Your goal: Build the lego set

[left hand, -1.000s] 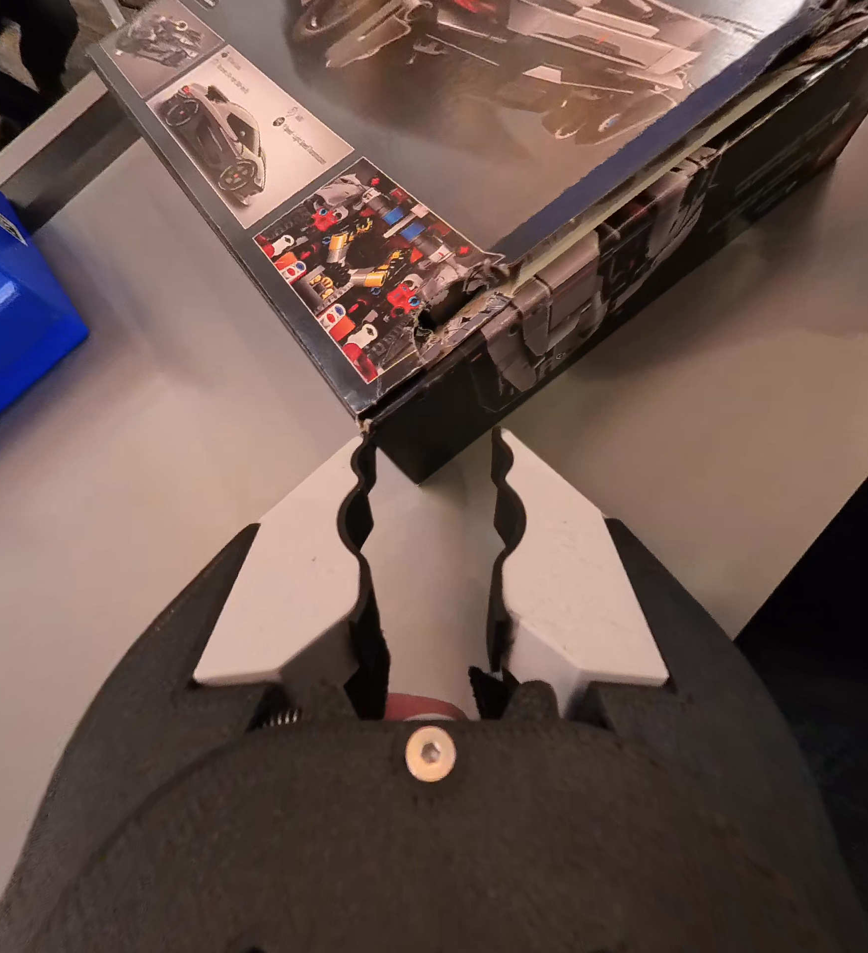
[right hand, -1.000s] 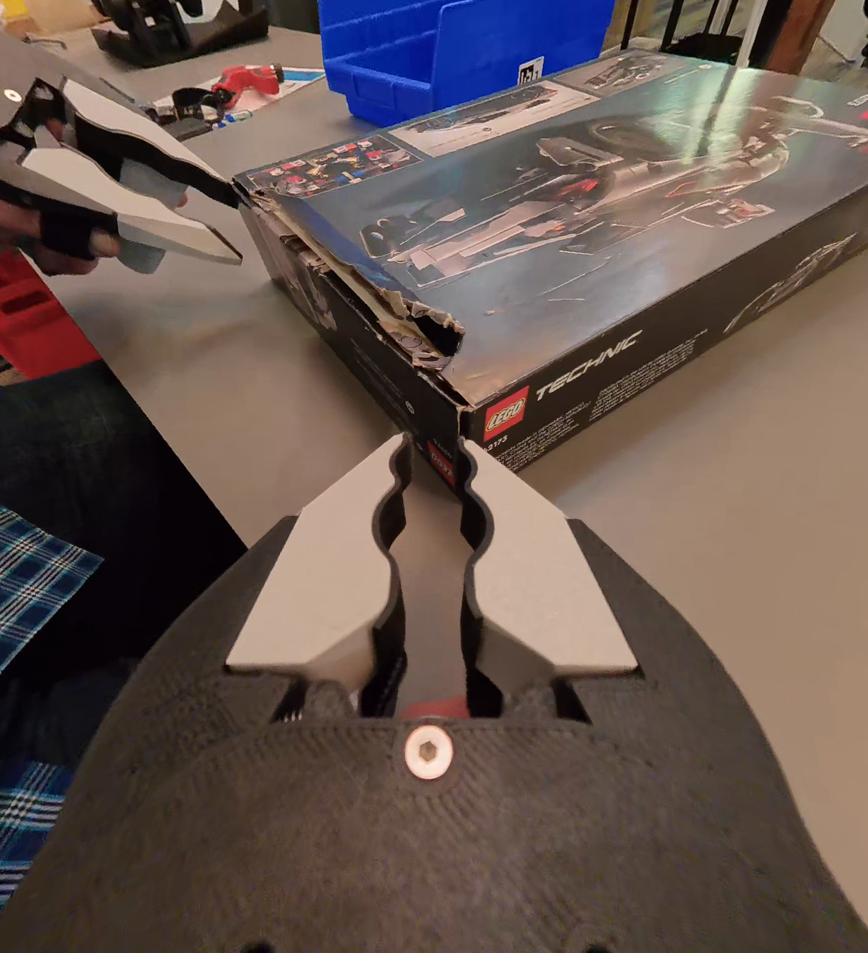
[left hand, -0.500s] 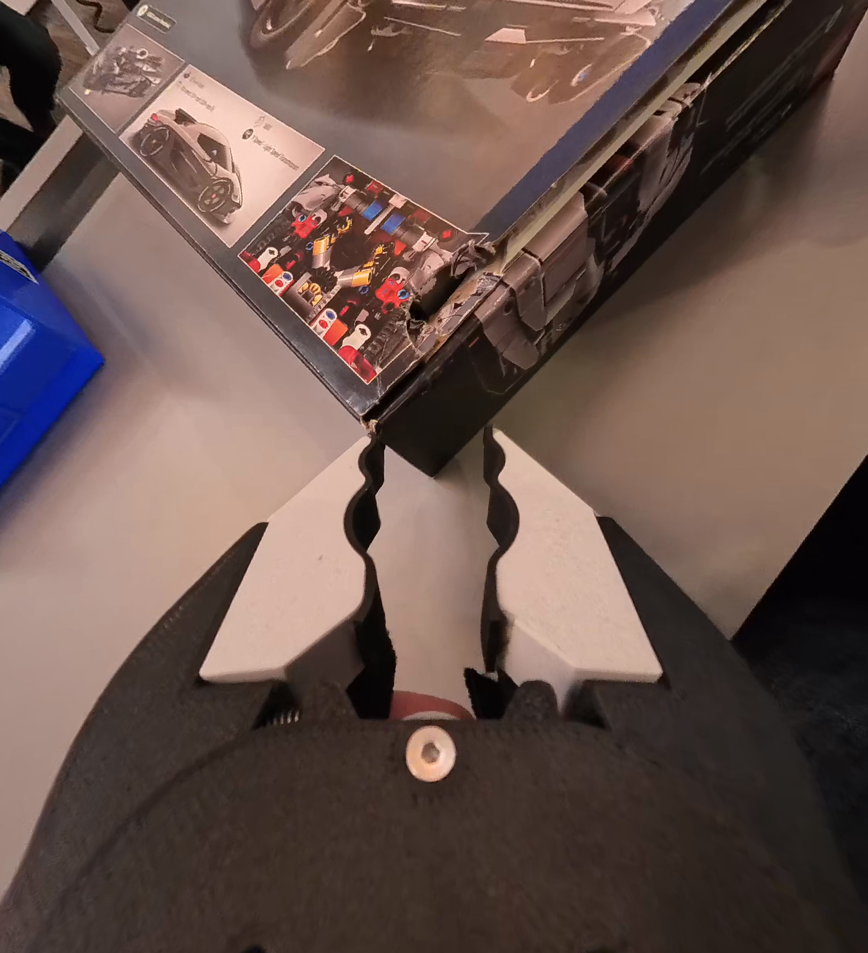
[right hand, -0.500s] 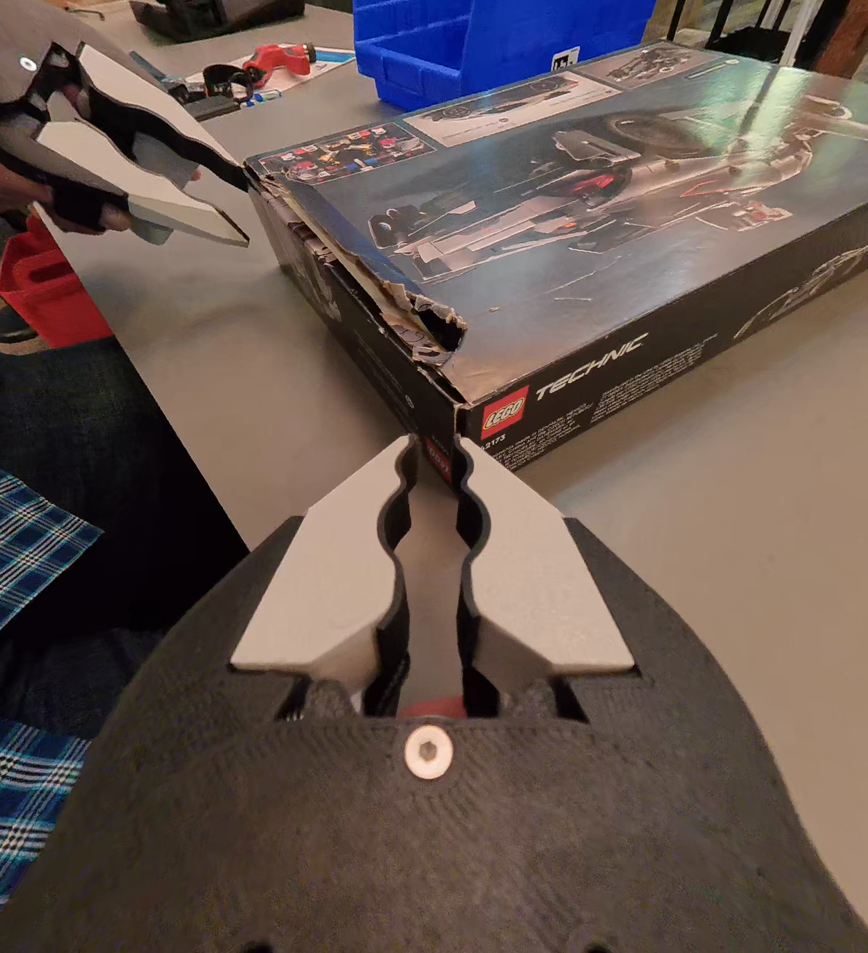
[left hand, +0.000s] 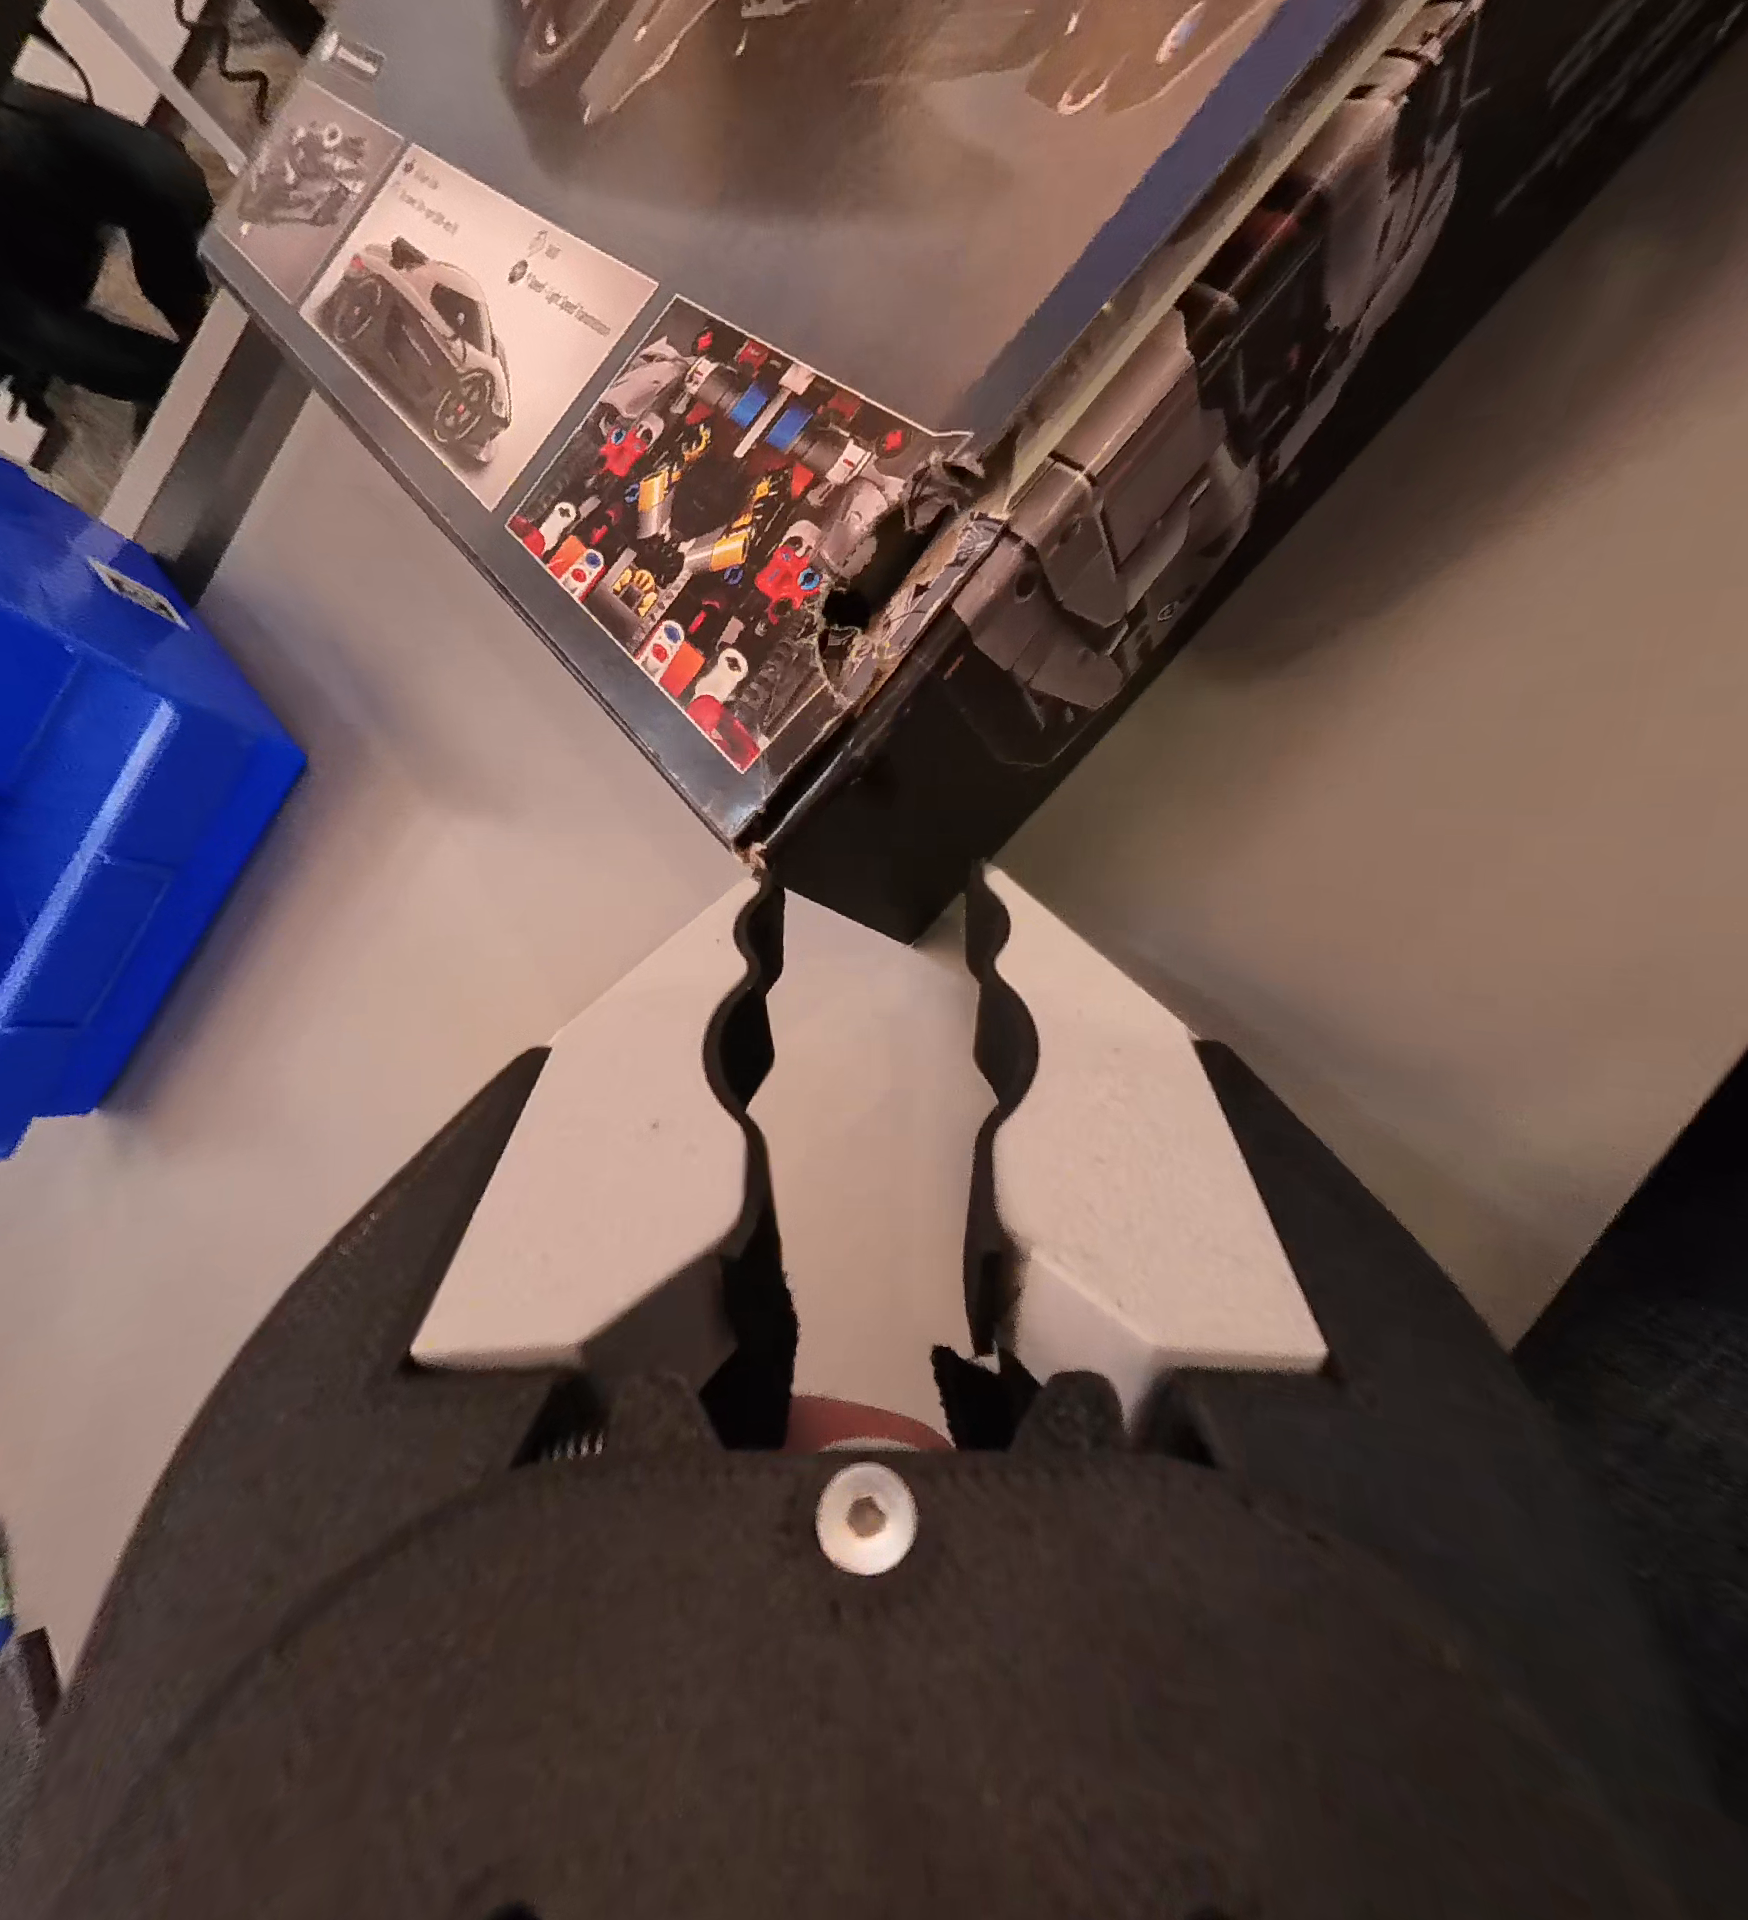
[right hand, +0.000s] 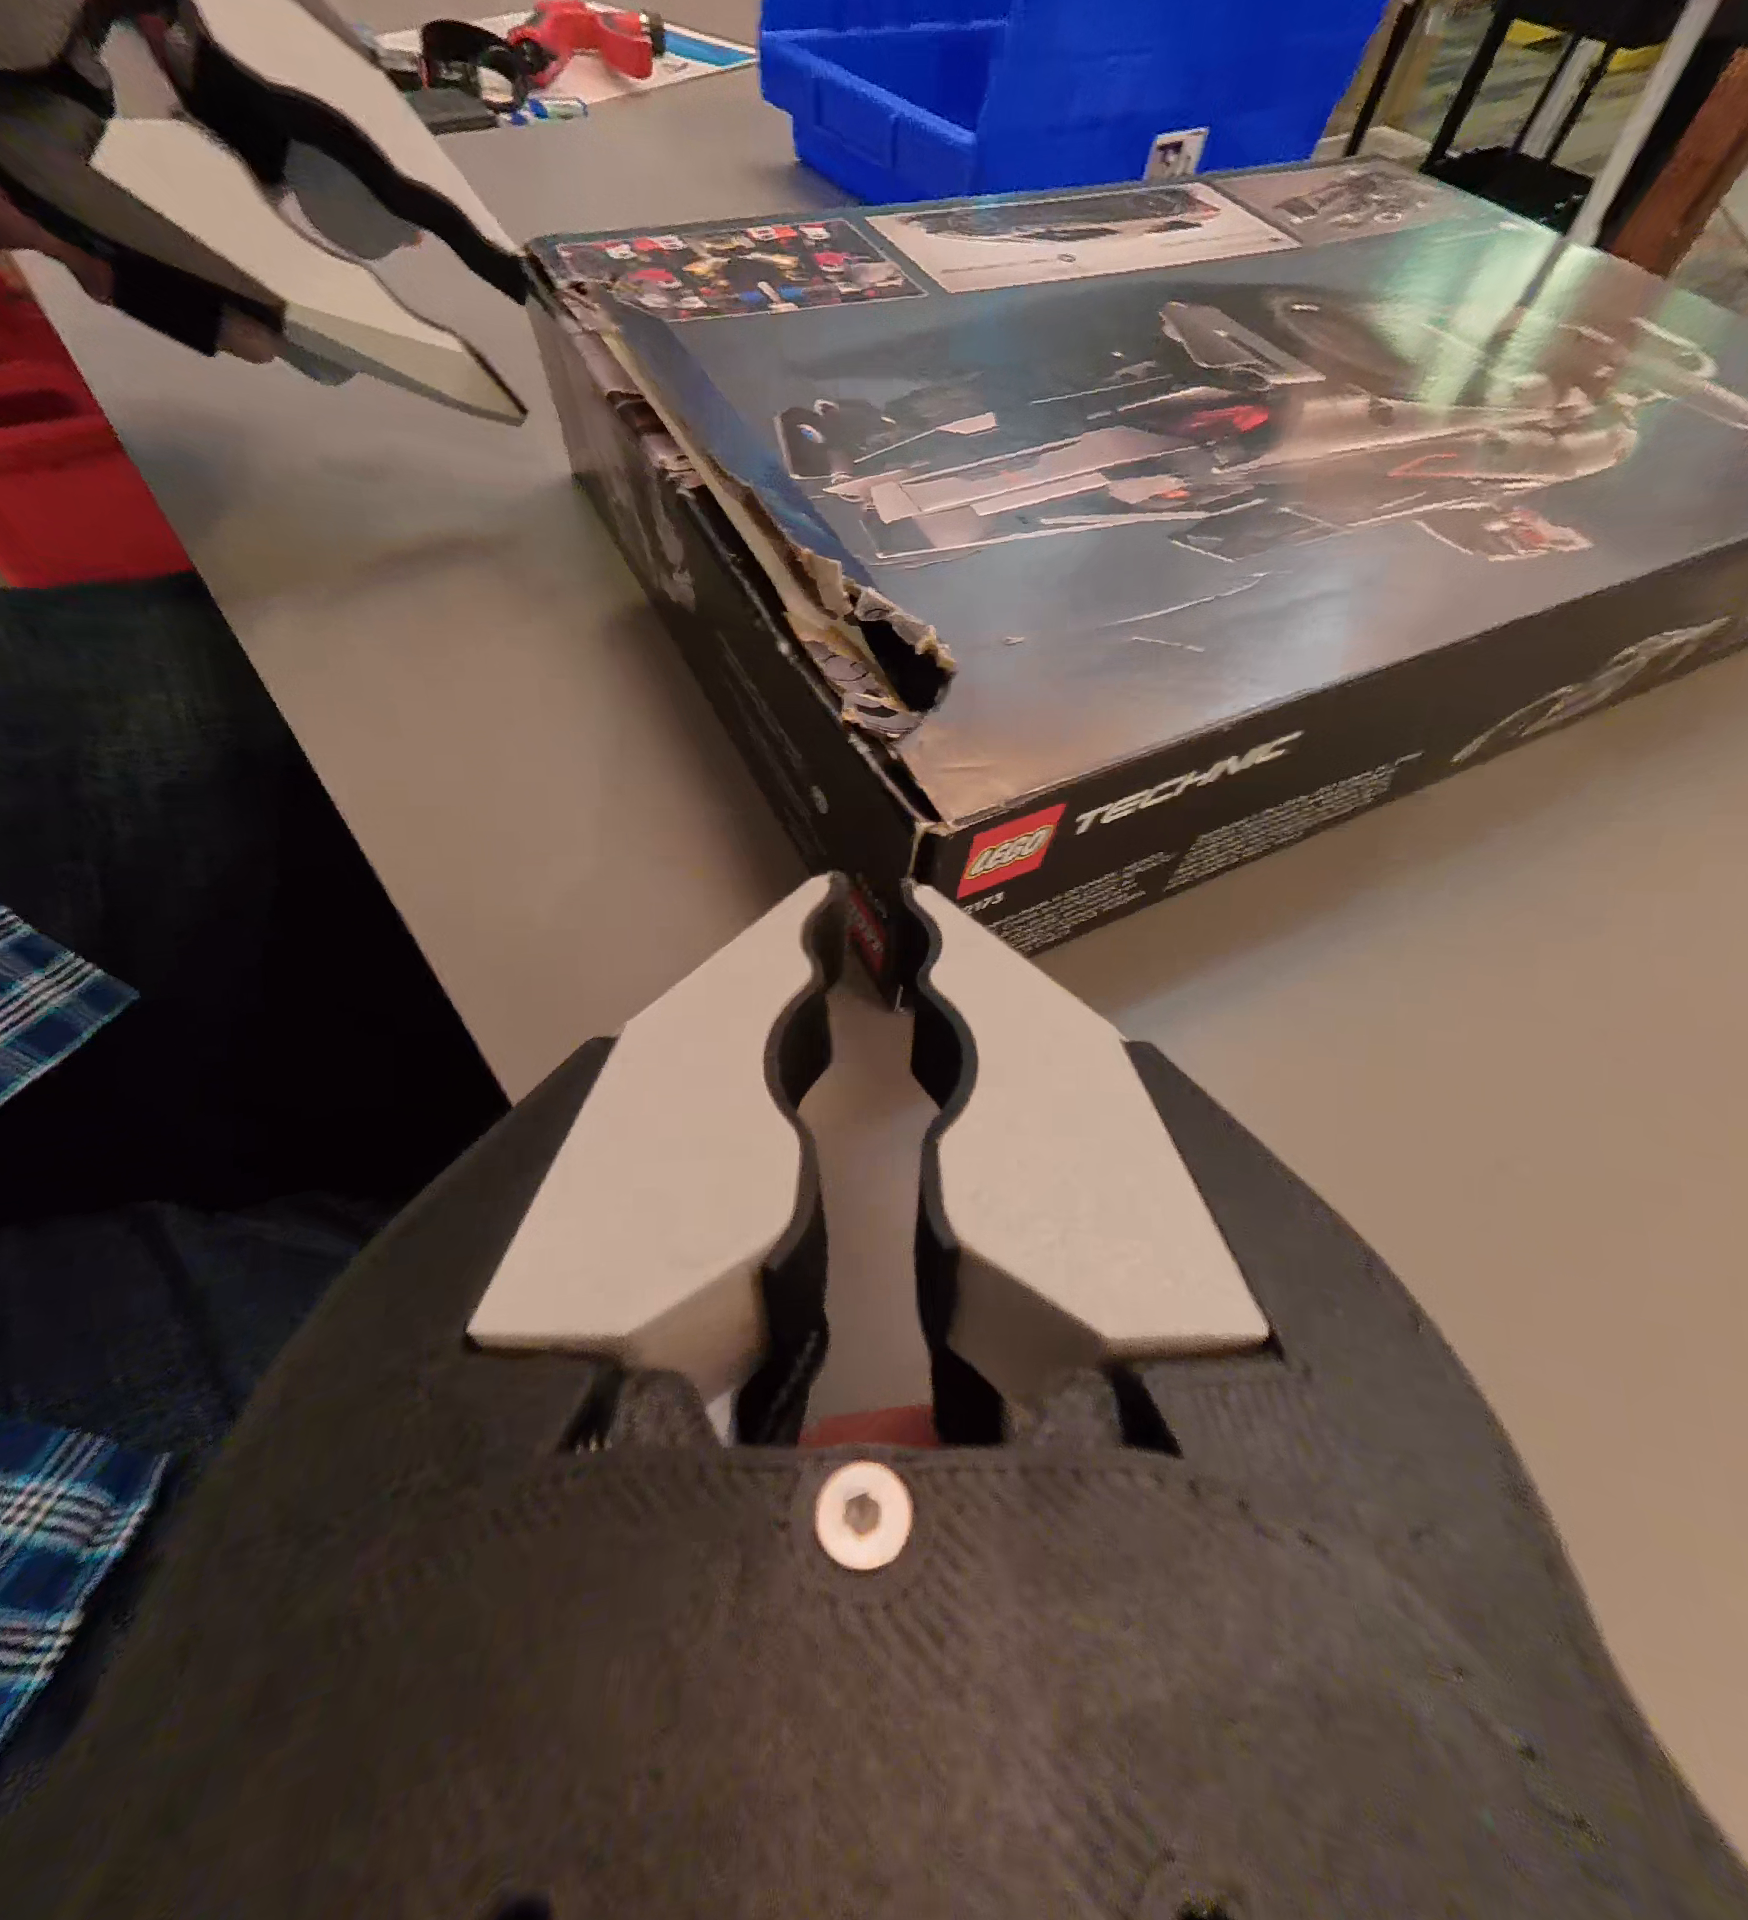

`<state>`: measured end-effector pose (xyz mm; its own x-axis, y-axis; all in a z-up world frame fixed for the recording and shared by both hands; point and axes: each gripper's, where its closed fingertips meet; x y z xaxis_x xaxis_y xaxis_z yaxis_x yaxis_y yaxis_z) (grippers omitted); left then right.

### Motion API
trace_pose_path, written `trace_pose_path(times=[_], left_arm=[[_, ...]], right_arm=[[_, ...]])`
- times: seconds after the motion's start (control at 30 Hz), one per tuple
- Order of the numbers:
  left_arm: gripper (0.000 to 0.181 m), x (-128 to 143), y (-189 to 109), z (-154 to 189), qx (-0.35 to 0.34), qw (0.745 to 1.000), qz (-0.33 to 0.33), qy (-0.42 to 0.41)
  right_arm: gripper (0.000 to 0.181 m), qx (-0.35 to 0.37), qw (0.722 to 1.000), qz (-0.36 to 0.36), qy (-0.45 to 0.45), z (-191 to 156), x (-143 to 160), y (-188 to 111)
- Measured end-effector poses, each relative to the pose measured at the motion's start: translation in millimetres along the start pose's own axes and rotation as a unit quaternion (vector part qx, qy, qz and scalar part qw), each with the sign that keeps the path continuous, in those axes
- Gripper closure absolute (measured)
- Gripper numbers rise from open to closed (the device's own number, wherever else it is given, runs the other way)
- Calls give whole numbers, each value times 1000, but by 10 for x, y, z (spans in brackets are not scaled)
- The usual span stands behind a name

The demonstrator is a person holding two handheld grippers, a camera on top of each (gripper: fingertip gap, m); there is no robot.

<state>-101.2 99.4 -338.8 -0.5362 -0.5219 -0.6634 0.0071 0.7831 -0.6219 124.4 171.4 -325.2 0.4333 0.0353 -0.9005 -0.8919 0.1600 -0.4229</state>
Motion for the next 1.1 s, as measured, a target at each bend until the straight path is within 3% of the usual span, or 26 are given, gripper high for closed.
trace_pose_path(times=[0.03,0.13,0.27,0.4,0.47,0.57,0.67,0.73,0.83,1.0,1.1], left_arm=[[145,2,0,-1,4,1000,-1,-12],[140,-70,-111,-104,-15,999,15,-29],[139,-502,-306,10,-4,998,58,-27],[139,-740,-148,381,34,998,52,18],[140,-804,-46,508,16,997,43,65],[133,-741,138,637,4,996,12,91],[134,-749,161,618,-8,996,13,86],[142,-755,137,599,-21,994,20,108],[140,-753,131,626,-17,994,15,108],[134,-780,189,654,-21,994,10,108],[134,-786,179,654,-21,994,14,102]], right_arm=[[171,-7,1000,-1,4,-29,-3,6],[162,-7,1000,9,22,-82,-71,-22],[146,6,998,31,-55,-165,-336,-85],[144,-16,990,-35,-134,-289,-330,181],[141,-7,984,-70,-166,-233,-298,297],[140,-66,983,-102,-136,-273,-284,368],[157,-92,981,-106,-135,-220,-346,370],[169,-129,985,-66,-95,-251,-524,321],[160,-112,984,-48,-131,-188,-701,324],[143,-124,973,-97,-171,-131,-589,685],[162,-156,968,-97,-170,-164,-598,738]])
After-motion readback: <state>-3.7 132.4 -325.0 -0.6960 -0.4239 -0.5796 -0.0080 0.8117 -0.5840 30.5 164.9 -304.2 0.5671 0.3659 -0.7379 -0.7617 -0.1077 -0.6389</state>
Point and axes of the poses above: each gripper's, where its closed fingertips meet, y out along the fingers, x out of its underside, z = x × y across the jaws, and after that the axes turned 2 degrees about -y, right-handed
